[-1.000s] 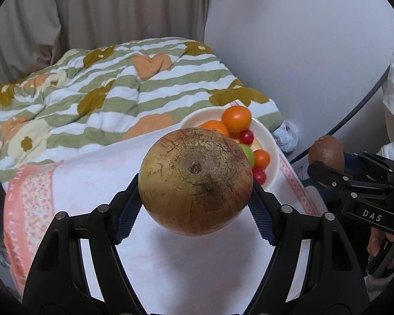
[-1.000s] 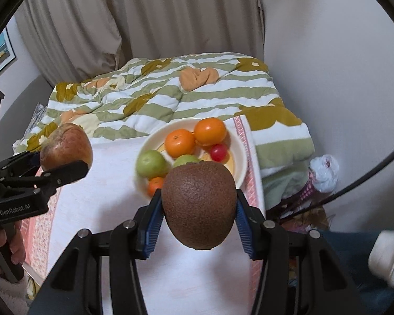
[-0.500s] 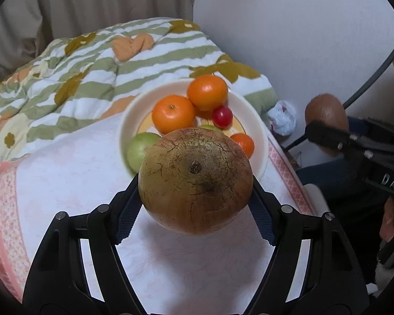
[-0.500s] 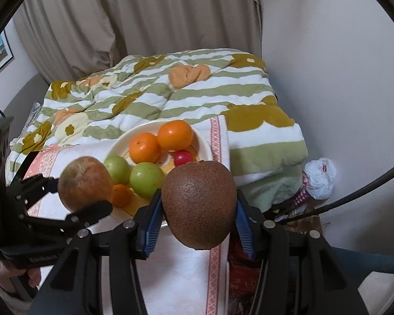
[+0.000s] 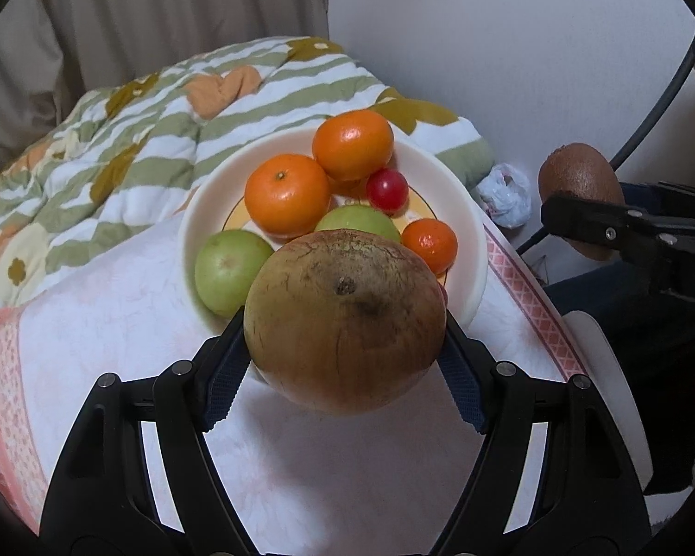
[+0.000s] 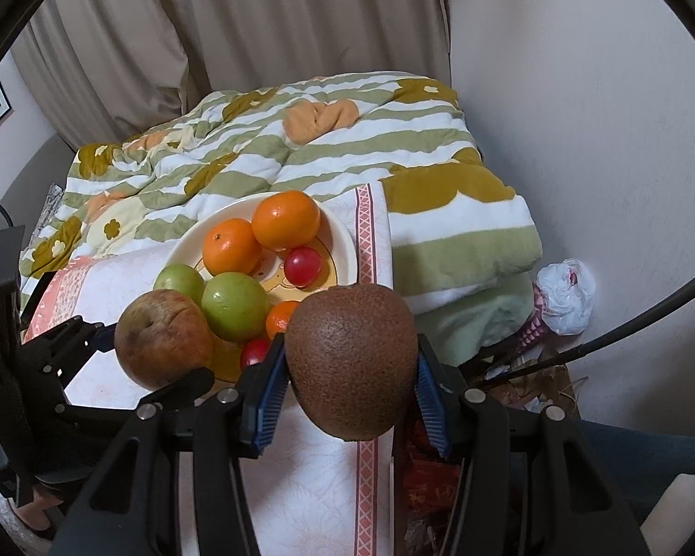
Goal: Organize fruits
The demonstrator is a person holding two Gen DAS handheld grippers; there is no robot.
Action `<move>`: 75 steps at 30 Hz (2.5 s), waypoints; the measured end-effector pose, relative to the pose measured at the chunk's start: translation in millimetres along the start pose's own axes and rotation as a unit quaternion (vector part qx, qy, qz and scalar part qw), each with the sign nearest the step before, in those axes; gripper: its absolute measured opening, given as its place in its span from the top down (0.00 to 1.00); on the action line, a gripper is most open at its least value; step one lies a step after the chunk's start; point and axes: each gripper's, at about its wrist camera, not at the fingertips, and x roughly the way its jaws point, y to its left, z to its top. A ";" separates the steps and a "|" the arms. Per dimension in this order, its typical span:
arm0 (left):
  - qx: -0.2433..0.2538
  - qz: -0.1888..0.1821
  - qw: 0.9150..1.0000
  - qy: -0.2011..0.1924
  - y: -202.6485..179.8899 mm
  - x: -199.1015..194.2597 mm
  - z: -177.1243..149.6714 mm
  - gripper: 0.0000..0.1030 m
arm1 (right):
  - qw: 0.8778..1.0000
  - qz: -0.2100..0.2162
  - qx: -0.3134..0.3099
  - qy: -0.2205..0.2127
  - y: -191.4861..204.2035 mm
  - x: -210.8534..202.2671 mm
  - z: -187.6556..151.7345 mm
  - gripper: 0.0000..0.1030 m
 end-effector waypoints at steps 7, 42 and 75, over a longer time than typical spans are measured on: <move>0.020 0.011 1.000 0.006 -9.4 0.7 -3.0 0.19 | 1.000 0.000 0.000 0.000 -0.1 0.3 0.3 0.54; -0.152 0.090 0.984 0.012 93.6 -72.7 -44.0 0.00 | 0.997 0.061 -0.044 0.027 23.9 61.9 42.0 0.54; -0.166 0.150 0.972 -0.065 144.4 -235.3 -95.6 0.00 | 0.994 -0.001 -0.063 -0.094 137.5 -105.6 -3.5 0.06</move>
